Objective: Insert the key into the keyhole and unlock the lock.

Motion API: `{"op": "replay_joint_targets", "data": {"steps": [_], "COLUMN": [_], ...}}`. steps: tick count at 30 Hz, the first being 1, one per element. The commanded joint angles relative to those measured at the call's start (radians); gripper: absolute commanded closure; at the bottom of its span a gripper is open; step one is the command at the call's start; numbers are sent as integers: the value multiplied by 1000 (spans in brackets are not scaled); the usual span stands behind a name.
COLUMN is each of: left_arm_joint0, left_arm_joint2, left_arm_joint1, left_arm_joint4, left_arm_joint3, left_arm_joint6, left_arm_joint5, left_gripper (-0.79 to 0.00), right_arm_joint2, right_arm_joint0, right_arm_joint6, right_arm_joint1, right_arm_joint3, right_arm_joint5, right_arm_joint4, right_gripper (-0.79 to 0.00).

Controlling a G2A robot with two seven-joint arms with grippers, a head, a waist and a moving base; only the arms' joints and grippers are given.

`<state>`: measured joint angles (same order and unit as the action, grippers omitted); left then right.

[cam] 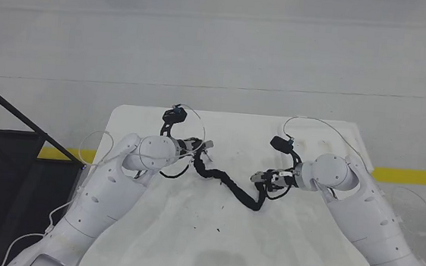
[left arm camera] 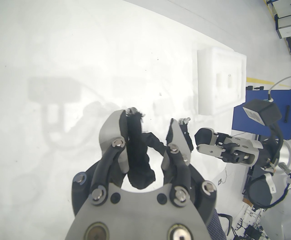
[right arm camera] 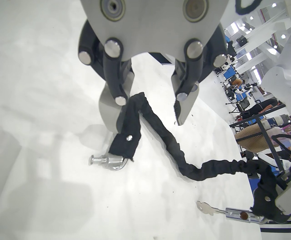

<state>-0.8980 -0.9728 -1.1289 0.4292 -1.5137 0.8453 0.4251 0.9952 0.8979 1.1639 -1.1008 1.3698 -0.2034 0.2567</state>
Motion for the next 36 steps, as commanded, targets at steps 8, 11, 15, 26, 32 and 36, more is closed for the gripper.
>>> {"op": "replay_joint_targets", "data": {"steps": [8, 11, 15, 26, 32, 36], "left_arm_joint0": [-9, -16, -24, -125, -173, -192], "left_arm_joint2": [-41, -58, -81, -200, -245, -265], "left_arm_joint1": [-3, -4, -6, -6, -4, -2], "left_arm_joint4": [-24, -49, -83, -287, -353, -303], "left_arm_joint3": [-51, -63, -96, -150, -115, -61], "left_arm_joint6": [-90, -131, -182, -411, -455, -500], "left_arm_joint5": [-94, -161, -261, -666, -834, -938], "left_gripper": [-785, -785, -785, -785, -785, -785], "right_arm_joint2": [50, 84, 141, 306, 343, 347], "right_arm_joint0": [19, 41, 81, 214, 257, 279], "right_arm_joint6": [-52, -80, -112, -195, -180, -152], "right_arm_joint1": [5, 10, 16, 14, 8, -2], "right_arm_joint3": [34, 52, 81, 107, 92, 75], "right_arm_joint5": [54, 94, 166, 411, 479, 540], "right_arm_joint4": [-70, -113, -217, -721, -932, -1075], "right_gripper": [-785, -785, -785, -785, -785, -785]}}
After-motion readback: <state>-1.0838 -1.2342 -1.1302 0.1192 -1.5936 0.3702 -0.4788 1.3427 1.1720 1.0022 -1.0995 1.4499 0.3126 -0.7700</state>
